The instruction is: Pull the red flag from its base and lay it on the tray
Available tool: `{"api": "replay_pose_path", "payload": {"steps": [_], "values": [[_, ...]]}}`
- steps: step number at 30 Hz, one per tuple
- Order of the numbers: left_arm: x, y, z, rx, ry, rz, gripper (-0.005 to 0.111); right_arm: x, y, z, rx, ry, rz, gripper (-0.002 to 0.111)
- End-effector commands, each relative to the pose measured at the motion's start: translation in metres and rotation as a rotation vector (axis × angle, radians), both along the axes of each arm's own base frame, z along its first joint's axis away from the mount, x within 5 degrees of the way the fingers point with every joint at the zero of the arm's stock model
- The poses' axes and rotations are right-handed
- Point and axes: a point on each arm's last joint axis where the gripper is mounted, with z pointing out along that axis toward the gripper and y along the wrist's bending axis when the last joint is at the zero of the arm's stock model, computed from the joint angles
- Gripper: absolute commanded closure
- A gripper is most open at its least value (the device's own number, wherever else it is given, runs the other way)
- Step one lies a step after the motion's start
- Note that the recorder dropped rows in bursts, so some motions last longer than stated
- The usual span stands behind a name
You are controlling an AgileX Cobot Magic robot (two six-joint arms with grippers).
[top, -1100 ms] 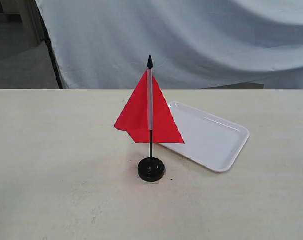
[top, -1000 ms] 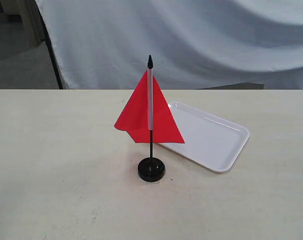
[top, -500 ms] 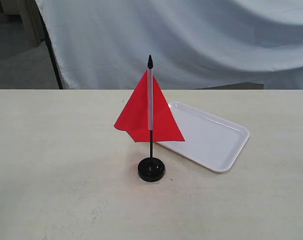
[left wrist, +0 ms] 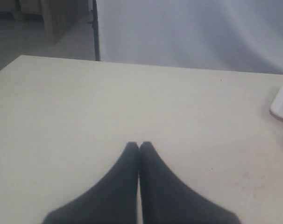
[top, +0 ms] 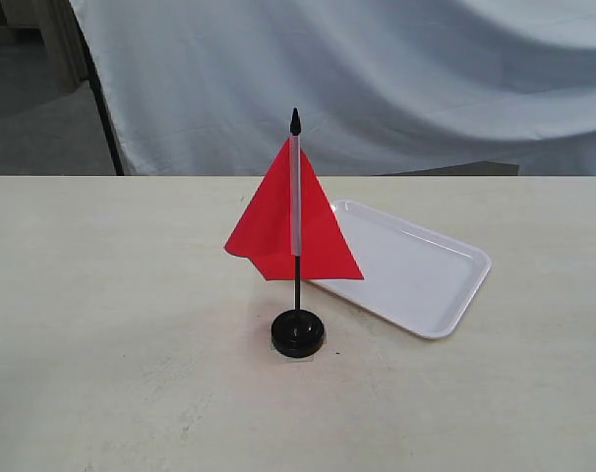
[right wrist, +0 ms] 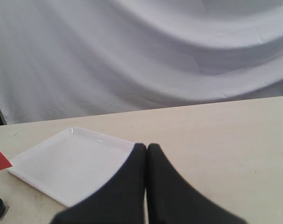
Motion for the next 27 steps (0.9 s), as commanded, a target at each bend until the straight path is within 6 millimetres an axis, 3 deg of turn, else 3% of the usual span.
{"api": "replay_pose_path", "payload": {"steps": [1, 6, 10, 16, 21, 25, 27], "values": [[0.000, 0.000, 0.000, 0.005, -0.008, -0.004, 0.107, 0.000, 0.000, 0.000, 0.002, -0.016, 0.003, 0.109], [0.000, 0.000, 0.000, 0.005, -0.008, -0.004, 0.107, 0.000, -0.001, 0.011, -0.002, -0.129, -0.004, 0.109], [0.000, 0.000, 0.000, 0.005, -0.008, -0.004, 0.107, -0.004, -0.002, 0.031, 0.049, -0.363, -0.020, 0.109], [0.000, 0.000, 0.000, 0.005, -0.008, -0.004, 0.107, -0.017, -0.006, 0.057, 0.261, -0.698, 0.005, 0.109], [0.000, 0.000, 0.000, 0.005, -0.008, -0.004, 0.107, -0.019, -0.006, 0.060, 0.493, -0.744, 0.080, 0.109], [0.000, 0.000, 0.000, 0.005, -0.008, -0.004, 0.107, -0.022, -0.003, 0.068, 0.427, -0.833, 0.122, 0.109], [0.000, 0.000, 0.000, 0.005, -0.008, -0.004, 0.107, -0.015, 0.003, 0.073, 0.345, -0.848, 0.174, 0.109]]}}
